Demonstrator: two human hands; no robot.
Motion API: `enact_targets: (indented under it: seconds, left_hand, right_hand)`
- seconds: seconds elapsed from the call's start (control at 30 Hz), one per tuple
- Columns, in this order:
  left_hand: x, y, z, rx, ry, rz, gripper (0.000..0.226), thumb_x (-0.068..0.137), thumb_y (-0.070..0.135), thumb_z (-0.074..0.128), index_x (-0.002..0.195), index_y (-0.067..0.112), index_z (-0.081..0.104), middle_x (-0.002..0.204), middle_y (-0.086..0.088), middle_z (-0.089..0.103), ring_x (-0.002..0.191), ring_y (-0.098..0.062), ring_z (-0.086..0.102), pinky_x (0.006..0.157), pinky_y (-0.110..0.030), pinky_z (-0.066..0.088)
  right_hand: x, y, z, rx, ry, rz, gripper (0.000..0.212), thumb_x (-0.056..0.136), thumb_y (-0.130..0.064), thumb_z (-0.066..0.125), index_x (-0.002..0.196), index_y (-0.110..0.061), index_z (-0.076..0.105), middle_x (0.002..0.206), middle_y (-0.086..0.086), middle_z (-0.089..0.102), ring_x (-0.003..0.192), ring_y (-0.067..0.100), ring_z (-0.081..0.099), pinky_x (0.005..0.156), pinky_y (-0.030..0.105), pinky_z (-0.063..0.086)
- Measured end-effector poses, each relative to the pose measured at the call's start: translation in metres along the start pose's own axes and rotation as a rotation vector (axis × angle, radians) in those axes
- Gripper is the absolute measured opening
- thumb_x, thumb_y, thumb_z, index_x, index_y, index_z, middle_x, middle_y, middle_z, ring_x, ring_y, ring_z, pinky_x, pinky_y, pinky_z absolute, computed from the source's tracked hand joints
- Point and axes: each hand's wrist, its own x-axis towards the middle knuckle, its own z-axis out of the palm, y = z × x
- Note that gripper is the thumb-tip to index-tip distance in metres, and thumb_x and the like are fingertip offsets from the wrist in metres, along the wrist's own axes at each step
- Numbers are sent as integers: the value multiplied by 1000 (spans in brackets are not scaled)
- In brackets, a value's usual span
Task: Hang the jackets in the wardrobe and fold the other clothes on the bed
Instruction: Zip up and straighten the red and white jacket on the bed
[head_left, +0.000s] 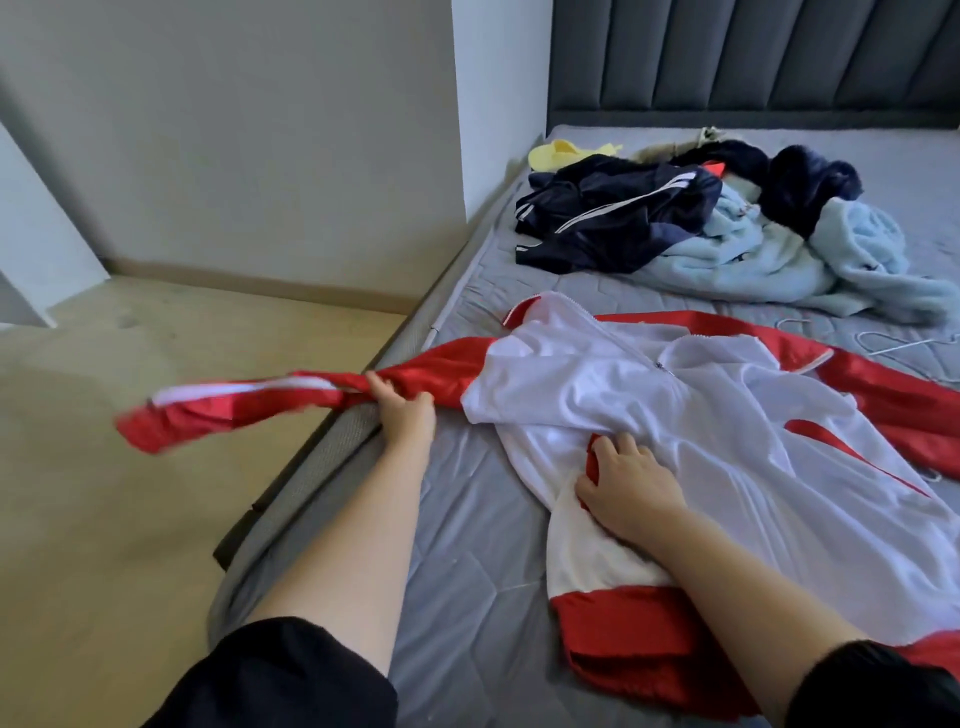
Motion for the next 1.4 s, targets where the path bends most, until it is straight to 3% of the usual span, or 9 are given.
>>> enact_targets:
  seconds: [0.13, 0.3, 0.37, 0.47, 0.63, 0.87, 1.07, 1.23, 1.4]
  left_hand:
    - [-9, 2, 19, 233, -4, -13, 19, 85, 13, 49, 98, 4, 60, 108, -15, 66, 99, -33, 63, 81, -32, 50]
    - [-35, 3, 31, 540, -499, -288, 51, 89, 45, 45, 76, -1, 60, 48, -10, 64, 41, -22, 63, 36, -17, 41]
    - [-42, 10, 35, 732, -578, -188, 50, 88, 47, 47, 75, 1, 60, 52, -11, 64, 43, -23, 63, 38, -18, 41]
    - [-43, 10, 47, 1127, -356, 387, 27, 84, 36, 49, 72, 12, 55, 79, -8, 66, 65, -26, 57, 51, -27, 36]
    - [-35, 21, 100, 1038, -352, 932, 13, 85, 15, 50, 89, 13, 63, 111, -6, 61, 103, -28, 51, 76, -31, 34]
    - [13, 36, 176, 1191, -429, 451, 34, 93, 24, 40, 115, 10, 62, 116, -15, 62, 105, -35, 57, 84, -35, 45]
    - [52, 46, 183, 999, -93, 911, 21, 94, 17, 45, 102, 8, 62, 115, -14, 55, 110, -35, 45, 80, -44, 39]
    - [82, 54, 207, 1012, -358, 460, 57, 99, 44, 33, 102, 0, 69, 111, -21, 65, 106, -37, 56, 89, -38, 43]
    - [79, 54, 207, 1307, -509, 595, 35, 82, 43, 64, 69, 11, 62, 77, -7, 62, 83, -30, 60, 65, -28, 40]
  right_hand:
    - [4, 1, -1, 24, -13, 4, 48, 89, -45, 43, 128, -16, 41, 131, 7, 41, 119, 30, 43, 91, 40, 40]
    - [4, 5, -5, 69, -62, -28, 46, 89, -43, 47, 127, -17, 44, 134, 8, 40, 120, 31, 43, 97, 40, 39]
    - [6, 10, -8, 81, -108, -50, 45, 88, -44, 49, 125, -17, 48, 132, 6, 42, 119, 30, 44, 96, 38, 38]
    - [12, 19, -16, 196, -65, -75, 28, 88, -43, 49, 97, -19, 60, 102, -4, 54, 94, 23, 55, 74, 32, 43]
    - [57, 31, -40, 182, 379, -92, 26, 90, -24, 47, 69, -11, 55, 80, 4, 54, 82, 26, 49, 58, 32, 32]
    - [134, 84, -67, 22, 424, 21, 30, 94, -22, 42, 113, -6, 59, 124, 12, 51, 115, 31, 43, 96, 39, 33]
    - [186, 141, -90, -14, 323, 169, 34, 97, -22, 37, 121, -5, 55, 129, 14, 51, 120, 32, 44, 96, 40, 37]
    - [214, 153, -90, -134, 58, 250, 31, 98, -30, 43, 103, -6, 62, 101, 13, 60, 89, 31, 54, 70, 33, 40]
    - [216, 151, -81, -148, 160, 195, 19, 93, -27, 54, 86, -12, 64, 90, 7, 58, 80, 27, 52, 65, 32, 39]
